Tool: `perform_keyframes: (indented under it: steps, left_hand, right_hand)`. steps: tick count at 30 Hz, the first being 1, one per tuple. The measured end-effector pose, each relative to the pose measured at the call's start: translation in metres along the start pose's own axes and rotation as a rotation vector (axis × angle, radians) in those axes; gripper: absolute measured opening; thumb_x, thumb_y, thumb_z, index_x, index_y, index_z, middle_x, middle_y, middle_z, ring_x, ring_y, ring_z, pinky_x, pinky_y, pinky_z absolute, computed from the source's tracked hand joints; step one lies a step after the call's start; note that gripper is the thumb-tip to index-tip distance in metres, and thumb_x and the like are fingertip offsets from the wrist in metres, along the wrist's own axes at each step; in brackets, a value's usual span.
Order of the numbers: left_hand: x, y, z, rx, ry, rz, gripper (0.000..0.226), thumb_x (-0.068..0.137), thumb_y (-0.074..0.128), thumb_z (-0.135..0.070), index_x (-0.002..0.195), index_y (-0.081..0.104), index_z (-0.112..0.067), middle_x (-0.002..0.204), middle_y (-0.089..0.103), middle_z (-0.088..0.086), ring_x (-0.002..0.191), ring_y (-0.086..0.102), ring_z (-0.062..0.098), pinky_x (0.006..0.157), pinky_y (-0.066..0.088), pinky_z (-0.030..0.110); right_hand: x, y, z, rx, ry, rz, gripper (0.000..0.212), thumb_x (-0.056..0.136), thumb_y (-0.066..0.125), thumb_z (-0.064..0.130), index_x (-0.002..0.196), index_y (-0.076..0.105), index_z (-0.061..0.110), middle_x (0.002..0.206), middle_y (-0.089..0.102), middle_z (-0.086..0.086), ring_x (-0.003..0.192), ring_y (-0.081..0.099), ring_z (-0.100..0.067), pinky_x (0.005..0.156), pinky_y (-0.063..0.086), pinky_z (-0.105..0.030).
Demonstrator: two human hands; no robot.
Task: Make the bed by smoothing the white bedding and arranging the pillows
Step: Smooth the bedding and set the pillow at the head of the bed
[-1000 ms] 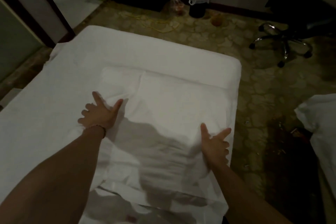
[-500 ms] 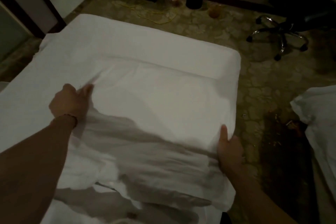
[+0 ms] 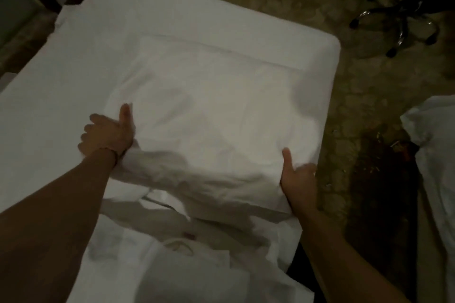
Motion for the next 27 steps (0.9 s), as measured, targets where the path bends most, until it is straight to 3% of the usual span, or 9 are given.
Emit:
perform_keyframes:
  steps: [2,4,7,11,13,17,21,24,27]
  left_hand:
    - [0.002,-0.004,-0.006,-0.009,0.051,-0.020,0.101,0.087,0.022,-0.083,0.128,0.047,0.006,0.126,0.055,0.032,0.116,0.054,0.048,0.096,0.041,0.053]
    - [0.006,-0.010,-0.010,0.036,0.149,-0.045,0.100,0.087,0.016,-0.083,0.113,0.059,0.004,0.113,0.061,0.032,0.106,0.059,0.048,0.088,0.045,0.050]
    - [0.018,-0.033,-0.016,0.061,0.245,-0.098,0.101,0.085,0.011,-0.085,0.100,0.063,0.000,0.102,0.063,0.031,0.096,0.061,0.048,0.080,0.047,0.050]
    - [0.027,-0.048,-0.016,0.053,0.265,-0.155,0.093,0.083,0.016,-0.088,0.087,0.059,-0.005,0.093,0.062,0.031,0.090,0.061,0.050,0.079,0.050,0.053]
    - [0.027,-0.031,-0.002,0.050,0.214,-0.125,0.099,0.081,0.019,-0.089,0.096,0.062,-0.001,0.100,0.063,0.032,0.095,0.061,0.051,0.083,0.050,0.054]
    - [0.024,0.002,0.020,0.056,0.119,-0.052,0.105,0.080,0.020,-0.089,0.115,0.056,0.003,0.113,0.060,0.033,0.104,0.059,0.050,0.090,0.047,0.055]
    - [0.031,-0.005,-0.004,0.093,0.081,-0.084,0.099,0.089,0.027,-0.078,0.138,0.031,0.008,0.133,0.047,0.035,0.118,0.050,0.053,0.098,0.038,0.059]
    - [0.035,-0.021,-0.050,0.154,0.316,-0.239,0.083,0.093,0.025,-0.071,0.135,0.035,0.000,0.131,0.041,0.035,0.117,0.043,0.057,0.093,0.035,0.070]
    - [0.027,-0.018,-0.118,0.156,0.585,-0.163,0.072,0.094,0.028,-0.064,0.150,0.032,-0.018,0.153,0.030,0.024,0.141,0.017,0.057,0.097,0.022,0.079]
  right_hand:
    - [-0.001,0.002,0.003,0.006,-0.022,-0.016,0.090,0.090,0.039,0.074,0.139,0.035,-0.001,0.133,0.054,-0.023,0.119,0.054,-0.038,0.098,0.041,-0.039]
    - [0.000,0.002,0.001,0.020,-0.045,-0.020,0.081,0.092,0.040,0.070,0.131,0.041,-0.001,0.126,0.058,-0.023,0.111,0.058,-0.038,0.090,0.045,-0.038]
    - [0.000,-0.013,0.003,0.087,-0.091,-0.072,0.074,0.092,0.046,0.067,0.121,0.051,-0.001,0.115,0.062,-0.017,0.105,0.061,-0.032,0.082,0.042,-0.030]
    - [-0.004,-0.026,-0.004,0.128,-0.165,-0.102,0.050,0.095,0.053,0.056,0.112,0.051,0.008,0.095,0.050,0.003,0.091,0.050,-0.017,0.077,0.040,-0.022]
    - [-0.007,-0.016,-0.014,0.111,-0.161,-0.086,0.049,0.095,0.052,0.056,0.106,0.049,0.009,0.088,0.053,0.003,0.086,0.052,-0.021,0.067,0.039,-0.025]
    - [-0.001,-0.002,-0.032,0.066,-0.041,-0.016,0.067,0.094,0.049,0.062,0.123,0.046,0.002,0.107,0.057,-0.014,0.090,0.051,-0.025,0.078,0.039,-0.034]
    - [0.006,-0.005,-0.024,0.007,-0.020,-0.044,0.070,0.095,0.043,0.065,0.127,0.042,0.003,0.115,0.055,-0.018,0.106,0.056,-0.035,0.089,0.042,-0.041]
    - [0.009,-0.026,0.001,-0.199,-0.186,-0.235,0.087,0.087,0.027,0.082,0.137,0.033,0.011,0.134,0.043,-0.019,0.125,0.042,-0.042,0.103,0.036,-0.056]
    - [0.013,-0.022,0.073,-0.299,-0.499,-0.291,0.082,0.092,0.024,0.075,0.151,0.024,0.019,0.153,0.030,-0.018,0.140,0.027,-0.041,0.111,0.027,-0.061]
Point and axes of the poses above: each hand's wrist, its own x-axis towards the middle knuckle, its own y-axis out of the palm, z = x × y, the point moved 7 cm from there along x, towards the middle knuckle
